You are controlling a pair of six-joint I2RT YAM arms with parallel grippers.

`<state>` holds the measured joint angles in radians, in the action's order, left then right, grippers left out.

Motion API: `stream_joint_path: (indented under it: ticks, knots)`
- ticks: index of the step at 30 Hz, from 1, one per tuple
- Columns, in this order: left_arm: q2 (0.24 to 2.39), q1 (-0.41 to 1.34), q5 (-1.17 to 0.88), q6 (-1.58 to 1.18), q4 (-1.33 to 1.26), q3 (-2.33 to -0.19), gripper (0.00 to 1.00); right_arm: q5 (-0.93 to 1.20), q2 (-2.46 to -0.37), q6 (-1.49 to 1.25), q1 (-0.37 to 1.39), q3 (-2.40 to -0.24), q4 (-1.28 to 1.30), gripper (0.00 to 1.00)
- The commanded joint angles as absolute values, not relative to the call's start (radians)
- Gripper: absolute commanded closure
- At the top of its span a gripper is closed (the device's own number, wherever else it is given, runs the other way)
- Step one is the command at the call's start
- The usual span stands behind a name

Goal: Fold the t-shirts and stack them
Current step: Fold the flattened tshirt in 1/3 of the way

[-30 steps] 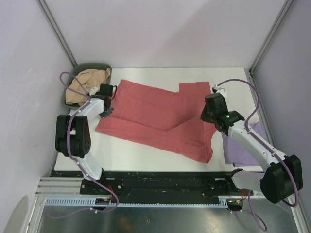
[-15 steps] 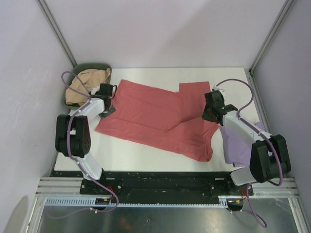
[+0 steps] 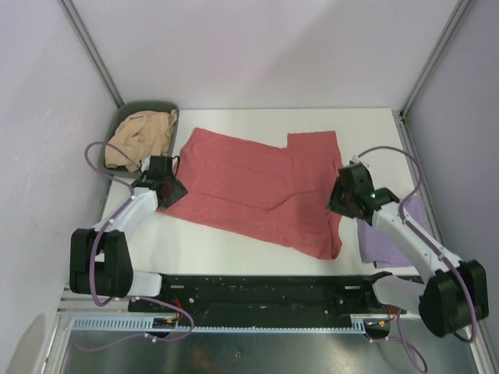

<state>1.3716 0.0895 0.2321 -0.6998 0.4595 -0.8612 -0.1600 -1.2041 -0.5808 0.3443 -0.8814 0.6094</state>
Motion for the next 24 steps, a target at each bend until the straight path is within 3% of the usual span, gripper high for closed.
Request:
stream_joint_path:
  ticks: [1, 15, 24]
  knots:
    - [1.328, 0.090, 0.166, -0.748, 0.428, -0.802, 0.42, -0.093, -1.084, -0.705, 0.399, -0.729, 0.701, 0.57]
    - [1.325, 0.083, 0.147, -0.761, 0.422, -0.765, 0.43, -0.087, -0.980, -0.856, 0.514, -0.552, 0.687, 0.62]
    - [1.294, 0.013, 0.129, -0.761, 0.423, -0.726, 0.43, -0.111, -1.014, -0.821, 0.449, -0.549, 0.743, 0.89]
